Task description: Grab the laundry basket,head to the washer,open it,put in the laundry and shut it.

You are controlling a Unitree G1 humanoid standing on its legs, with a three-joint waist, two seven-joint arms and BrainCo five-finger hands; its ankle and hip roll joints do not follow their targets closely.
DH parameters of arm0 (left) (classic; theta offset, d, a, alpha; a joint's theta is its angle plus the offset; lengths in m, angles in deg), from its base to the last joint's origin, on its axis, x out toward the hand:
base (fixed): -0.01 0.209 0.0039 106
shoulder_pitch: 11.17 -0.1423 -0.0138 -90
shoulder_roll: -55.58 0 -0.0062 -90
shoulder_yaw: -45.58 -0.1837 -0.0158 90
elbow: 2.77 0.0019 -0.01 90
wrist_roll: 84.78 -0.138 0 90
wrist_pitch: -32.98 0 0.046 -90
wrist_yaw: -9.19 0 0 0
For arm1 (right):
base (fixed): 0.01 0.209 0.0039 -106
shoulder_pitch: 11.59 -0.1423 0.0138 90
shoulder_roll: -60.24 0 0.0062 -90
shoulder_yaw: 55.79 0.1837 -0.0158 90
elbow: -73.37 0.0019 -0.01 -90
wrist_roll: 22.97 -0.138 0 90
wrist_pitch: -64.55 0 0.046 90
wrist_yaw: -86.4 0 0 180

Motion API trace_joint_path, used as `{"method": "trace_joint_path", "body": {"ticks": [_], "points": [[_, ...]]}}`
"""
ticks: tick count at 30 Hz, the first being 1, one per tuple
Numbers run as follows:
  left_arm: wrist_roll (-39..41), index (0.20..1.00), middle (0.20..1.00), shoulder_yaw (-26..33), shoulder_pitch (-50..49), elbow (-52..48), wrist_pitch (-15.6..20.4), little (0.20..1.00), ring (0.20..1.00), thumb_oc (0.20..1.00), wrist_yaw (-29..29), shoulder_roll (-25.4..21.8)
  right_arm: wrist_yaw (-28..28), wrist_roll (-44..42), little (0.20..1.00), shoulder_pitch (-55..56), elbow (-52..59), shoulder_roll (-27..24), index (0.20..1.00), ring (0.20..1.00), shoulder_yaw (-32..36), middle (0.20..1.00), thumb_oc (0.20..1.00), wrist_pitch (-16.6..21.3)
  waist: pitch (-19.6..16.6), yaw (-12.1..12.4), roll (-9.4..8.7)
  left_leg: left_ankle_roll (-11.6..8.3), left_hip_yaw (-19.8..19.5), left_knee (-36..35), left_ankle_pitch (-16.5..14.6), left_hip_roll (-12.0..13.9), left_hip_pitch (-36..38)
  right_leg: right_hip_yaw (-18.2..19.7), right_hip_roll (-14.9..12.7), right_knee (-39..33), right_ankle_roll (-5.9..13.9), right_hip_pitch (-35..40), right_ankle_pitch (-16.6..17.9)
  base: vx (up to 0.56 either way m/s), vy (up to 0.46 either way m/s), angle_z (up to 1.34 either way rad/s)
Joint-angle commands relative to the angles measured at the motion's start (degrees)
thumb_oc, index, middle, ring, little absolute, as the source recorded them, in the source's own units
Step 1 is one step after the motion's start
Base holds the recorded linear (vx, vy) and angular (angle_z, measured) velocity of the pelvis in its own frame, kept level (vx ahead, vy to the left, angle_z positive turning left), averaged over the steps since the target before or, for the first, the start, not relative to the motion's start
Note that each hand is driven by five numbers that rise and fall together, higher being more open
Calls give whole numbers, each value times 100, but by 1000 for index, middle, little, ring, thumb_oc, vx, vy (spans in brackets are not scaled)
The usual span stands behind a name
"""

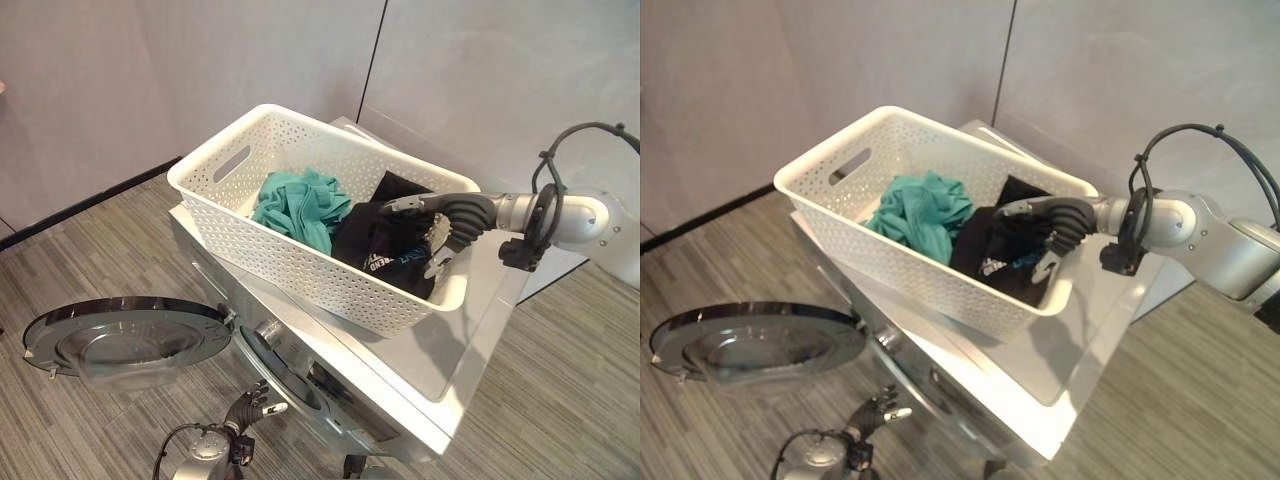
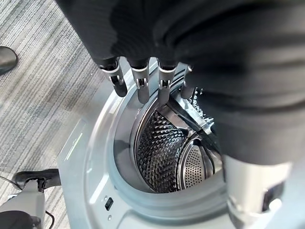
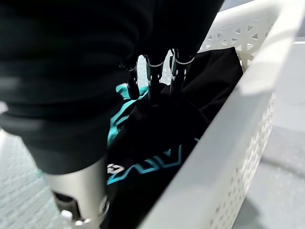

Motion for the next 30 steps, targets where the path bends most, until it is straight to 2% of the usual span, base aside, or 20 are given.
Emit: {"method": "trace_joint_path", "body": {"ticks": [1,8,11,16,17,18,19,20,26,30], "points": [[73,1000,1000,-283,305,-343,187,1000,1000,1000,-72,-224,10,339,1000,-338,-301,-42,1000,1000,22,1000,1000,-47,339,116,-82,187,-49,546,-224,-70,-539,-84,-79,600,-3,20,-931,-48,-13,16],[85,1000,1000,-319,389,-612,200,1000,1000,1000,-54,-393,-32,692,1000,-153,-729,251,1000,1000,62,1000,1000,-120,605,220,-36,180,-221,635,-162,-38,-854,-149,-96,710,-49,-199,-966,-38,-16,16],[90,1000,1000,-331,418,-770,213,1000,1000,1000,-40,-493,-261,763,1000,-38,-895,492,1000,1000,-60,1000,1000,-272,756,270,-17,199,-363,689,-159,-36,-996,-108,-91,812,-80,-351,-1001,-24,0,15],[97,1000,1000,-309,446,-910,285,1000,1000,1000,-1,-619,-615,560,1000,-271,-1080,772,1000,1000,-565,1000,1000,-425,914,362,-33,231,-542,686,-142,-70,-1137,41,-77,957,-109,-597,-1044,-23,10,-5],[114,1000,1000,-291,488,-907,315,1000,1000,1000,36,-658,-761,478,1000,-528,-1067,843,1000,1000,-877,1000,1000,-461,958,393,-46,237,-609,655,-125,-83,-1178,100,-60,977,-118,-674,-1052,-20,20,-7],[120,1000,1000,-286,486,-894,329,1000,1000,1000,45,-657,-819,421,821,-592,-1001,849,821,821,-950,821,821,-506,969,397,-58,236,-623,640,-118,-82,-1184,119,-53,987,-118,-703,-1054,-16,15,-14],[127,1000,1000,-268,495,-880,336,1000,1000,1000,55,-650,-823,372,423,-686,-1002,859,423,423,-1060,423,423,-511,969,402,-59,244,-647,630,-115,-96,-1187,150,-45,1006,-127,-722,-1064,-4,22,-15],[148,1000,1000,-261,499,-851,351,1000,1000,1000,76,-656,-824,340,200,-818,-1012,881,200,200,-1155,200,200,-518,973,414,-81,247,-675,624,-116,-102,-1187,192,-36,1018,-134,-742,-1070,10,17,-12],[236,1000,1000,-235,524,-671,365,1000,1000,1000,149,-590,-752,382,200,-1383,-1076,1051,200,200,-1493,200,200,-443,939,398,-121,301,-776,599,-170,-142,-1103,366,-6,1129,-163,-793,-1120,12,24,-9],[295,1000,1000,-234,490,-692,370,1000,1000,1000,171,-578,-630,441,200,-1594,-1033,1062,200,200,-1443,200,200,-351,906,367,-133,331,-825,580,-194,-174,-1053,450,3,1172,-161,-817,-1131,5,30,-22]]}}
